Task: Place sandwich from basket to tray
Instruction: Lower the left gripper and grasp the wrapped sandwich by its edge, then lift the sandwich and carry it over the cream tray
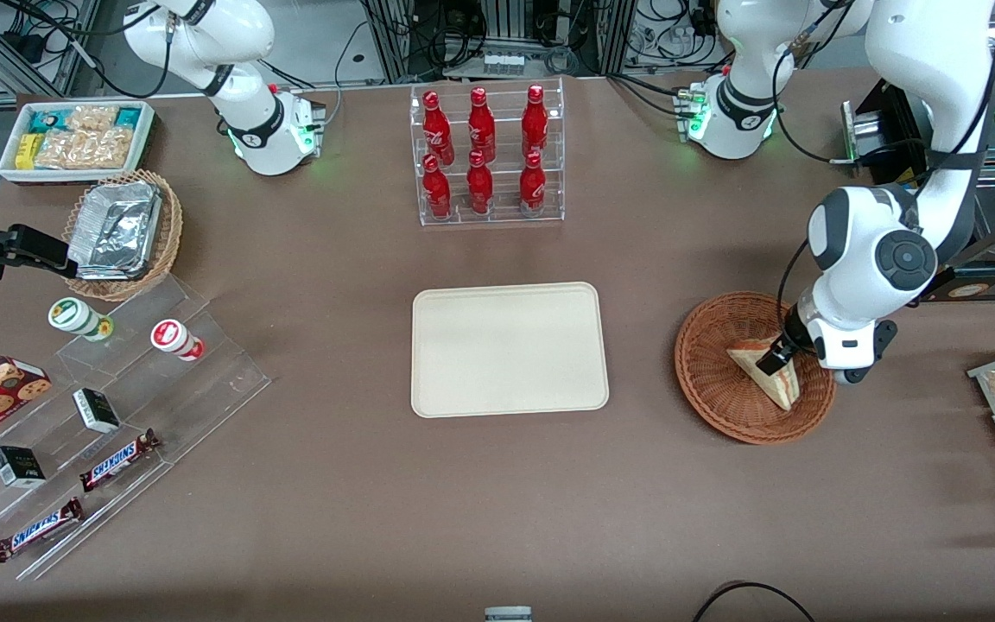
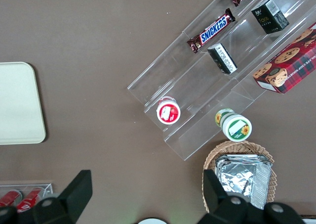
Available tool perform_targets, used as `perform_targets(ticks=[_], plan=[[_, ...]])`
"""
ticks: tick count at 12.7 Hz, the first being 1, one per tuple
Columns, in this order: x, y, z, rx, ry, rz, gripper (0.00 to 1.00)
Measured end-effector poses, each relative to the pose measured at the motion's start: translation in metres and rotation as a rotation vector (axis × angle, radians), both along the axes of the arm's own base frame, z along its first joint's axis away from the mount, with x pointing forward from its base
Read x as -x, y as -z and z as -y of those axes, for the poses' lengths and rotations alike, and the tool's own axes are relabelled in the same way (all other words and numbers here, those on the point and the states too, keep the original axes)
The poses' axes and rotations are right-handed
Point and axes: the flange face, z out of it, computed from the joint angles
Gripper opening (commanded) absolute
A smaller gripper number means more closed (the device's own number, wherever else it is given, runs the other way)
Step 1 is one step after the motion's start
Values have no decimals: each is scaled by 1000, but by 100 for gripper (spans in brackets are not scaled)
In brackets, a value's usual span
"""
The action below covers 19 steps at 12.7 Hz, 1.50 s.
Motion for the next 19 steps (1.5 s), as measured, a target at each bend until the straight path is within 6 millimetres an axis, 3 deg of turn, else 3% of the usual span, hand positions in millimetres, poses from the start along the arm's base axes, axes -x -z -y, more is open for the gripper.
perform_targets(ticks=[2, 3, 4, 6, 12, 17, 19], plan=[[0, 12, -1, 1, -3, -8, 100], [-1, 17, -3, 1, -5, -9, 95], [-1, 22, -4, 1, -9, -13, 59], [0, 27, -5, 2, -12, -20, 4], [-4, 20, -5, 0, -12, -40, 0], [-37, -42, 3, -3, 52, -110, 0], [-42, -58, 20, 3, 150, -112, 0]])
